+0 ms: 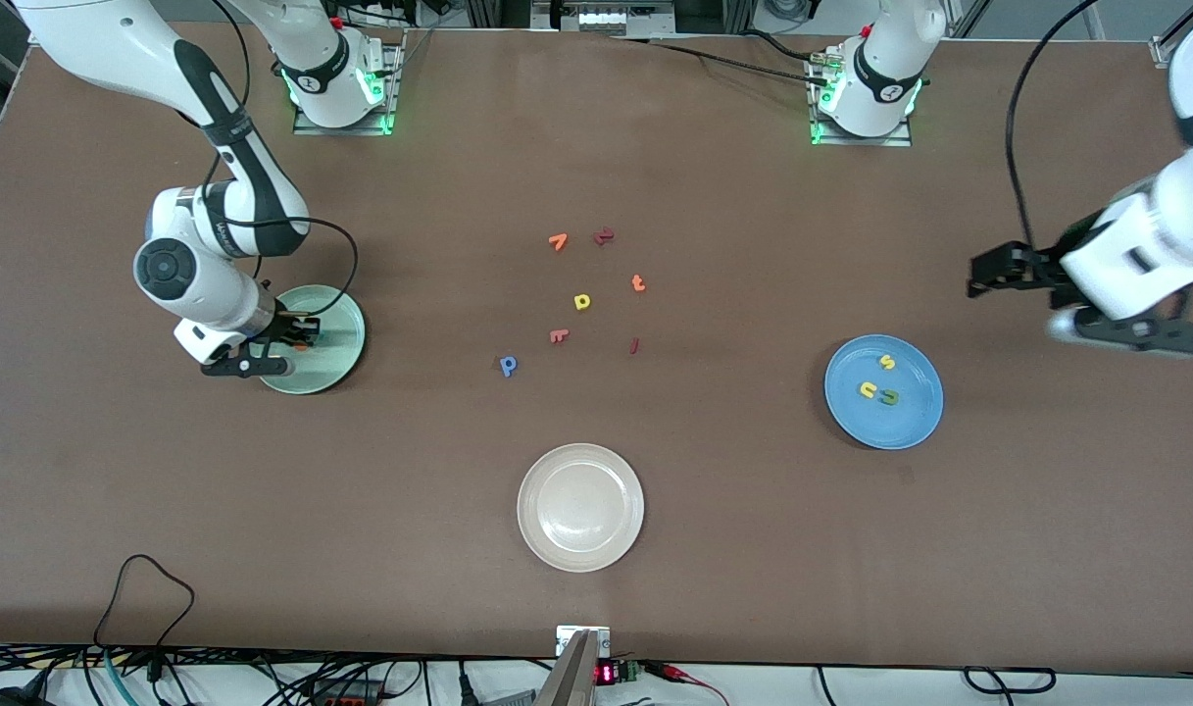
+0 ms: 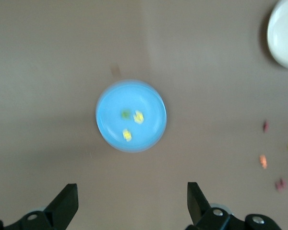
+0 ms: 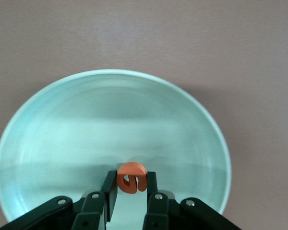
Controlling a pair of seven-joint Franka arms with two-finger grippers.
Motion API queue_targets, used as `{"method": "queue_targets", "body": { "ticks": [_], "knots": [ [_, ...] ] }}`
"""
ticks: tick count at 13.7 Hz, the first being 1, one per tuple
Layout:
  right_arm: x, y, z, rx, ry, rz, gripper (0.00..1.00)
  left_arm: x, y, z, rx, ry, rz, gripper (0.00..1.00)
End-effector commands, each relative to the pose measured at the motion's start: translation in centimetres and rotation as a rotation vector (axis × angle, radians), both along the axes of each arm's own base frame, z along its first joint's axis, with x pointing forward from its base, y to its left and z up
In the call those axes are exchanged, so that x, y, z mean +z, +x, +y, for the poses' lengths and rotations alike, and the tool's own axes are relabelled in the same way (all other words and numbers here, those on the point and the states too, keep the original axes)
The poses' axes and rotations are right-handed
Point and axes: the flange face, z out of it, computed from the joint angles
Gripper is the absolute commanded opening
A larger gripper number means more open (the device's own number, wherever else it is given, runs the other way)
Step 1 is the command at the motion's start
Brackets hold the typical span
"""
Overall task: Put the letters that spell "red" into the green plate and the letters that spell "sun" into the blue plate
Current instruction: 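Drop the orange e into the green plate with the right gripper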
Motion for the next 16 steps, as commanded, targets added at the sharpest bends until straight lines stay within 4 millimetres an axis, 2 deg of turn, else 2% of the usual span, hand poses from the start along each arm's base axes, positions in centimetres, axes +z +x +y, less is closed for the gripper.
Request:
{"method": "queue_targets", "body": {
  "ticks": [1,2,4,5,6,7,8,10,12,14,16],
  "knots": [
    [0.3,-0.6,-0.1,0.018,-0.005,-0.013,0.62,-0.4,-3.8,-0.4,-0.004,0.003,-0.105,1.0],
    [0.4,-0.5,-0.1,0.011,-0.004,-0.014,1.0,-0.4,-4.7,-0.4,-0.005,0.01,-0.1,1.0],
    [1.0,-0.4,0.3,0.007,-0.005,-0.02,1.0,-0.5,-5.6,-1.1,-0.048,0.073,-0.057,1.0],
    [2.1,0.1,1.3,0.021,-0.002,-0.045,1.0,-0.4,-5.9,-2.2,-0.07,0.077,-0.053,1.0],
    [3.1,0.9,3.3,0.051,0.008,-0.068,1.0,-0.3,-5.9,-2.3,-0.074,0.078,-0.05,1.0],
    [3.9,1.8,5.8,0.084,0.02,-0.093,1.0,-0.4,-6.0,-2.3,-0.072,0.079,-0.035,1.0],
    [5.0,3.0,9.5,0.138,0.039,-0.122,1.0,-0.6,-6.1,-2.2,-0.075,0.082,0.023,1.0],
    [6.1,3.9,15.6,0.227,0.059,-0.157,1.0,-0.2,-5.9,-2.4,-0.079,0.081,0.022,1.0],
    [6.3,4.2,20.2,0.261,0.099,-0.168,0.97,-0.4,-5.7,-2.3,-0.077,0.079,0.023,1.0],
    [6.7,4.4,24.0,0.281,0.136,-0.172,0.86,-0.3,-5.6,-2.1,-0.074,0.079,0.02,1.0],
    [6.5,4.0,29.1,0.332,0.158,-0.162,0.85,0.0,-5.5,-2.3,-0.077,0.078,0.011,1.0]
  ]
}}
